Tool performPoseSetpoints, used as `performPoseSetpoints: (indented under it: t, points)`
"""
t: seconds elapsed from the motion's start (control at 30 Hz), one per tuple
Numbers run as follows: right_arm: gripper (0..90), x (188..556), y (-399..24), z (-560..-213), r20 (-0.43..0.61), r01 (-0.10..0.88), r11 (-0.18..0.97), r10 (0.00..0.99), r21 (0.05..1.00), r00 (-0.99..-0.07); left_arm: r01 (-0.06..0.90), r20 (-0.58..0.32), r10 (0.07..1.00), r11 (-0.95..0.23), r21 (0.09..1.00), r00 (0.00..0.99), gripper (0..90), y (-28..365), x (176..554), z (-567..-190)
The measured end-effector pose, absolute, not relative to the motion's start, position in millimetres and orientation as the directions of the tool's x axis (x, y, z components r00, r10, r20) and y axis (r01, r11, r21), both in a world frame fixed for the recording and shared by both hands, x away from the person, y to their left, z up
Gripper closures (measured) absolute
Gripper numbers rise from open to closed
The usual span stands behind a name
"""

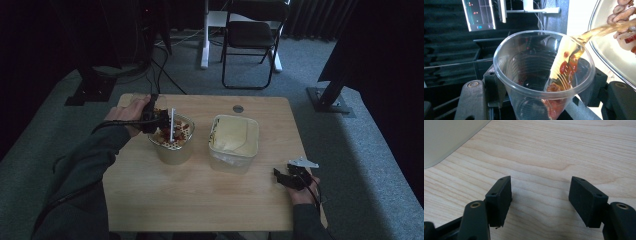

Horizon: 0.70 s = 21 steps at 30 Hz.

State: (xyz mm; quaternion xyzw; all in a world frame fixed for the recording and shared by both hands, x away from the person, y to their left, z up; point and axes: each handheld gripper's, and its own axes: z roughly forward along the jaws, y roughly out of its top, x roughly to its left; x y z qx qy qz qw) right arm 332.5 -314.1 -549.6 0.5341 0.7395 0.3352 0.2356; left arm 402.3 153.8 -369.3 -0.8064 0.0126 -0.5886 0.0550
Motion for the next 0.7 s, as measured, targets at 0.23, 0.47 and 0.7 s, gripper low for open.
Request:
performPoseSetpoints:
  t: [0.23,0.47,0.7]
  points:
    - [34.4,332.5,-314.1,-549.7,0.008,0.631,0.207,0.947,0.748,-0.320,0.033,0.948,-0.115,-0.991,-0.131,0.296,35.4,150.5,401.5,-366.1]
    - [34.4,332.5,-314.0,-549.7,0.009,0.631,0.207,0.947,0.748,-0.321,0.031,0.946,-0.136,-0.988,-0.152,0.296,35.6,149.6,401.3,-368.8]
    - [34.4,332.5,-314.0,-549.7,0.009,0.631,0.207,0.947,0.748,-0.322,0.025,0.944,-0.165,-0.983,-0.179,0.287,35.7,147.2,401.7,-369.2]
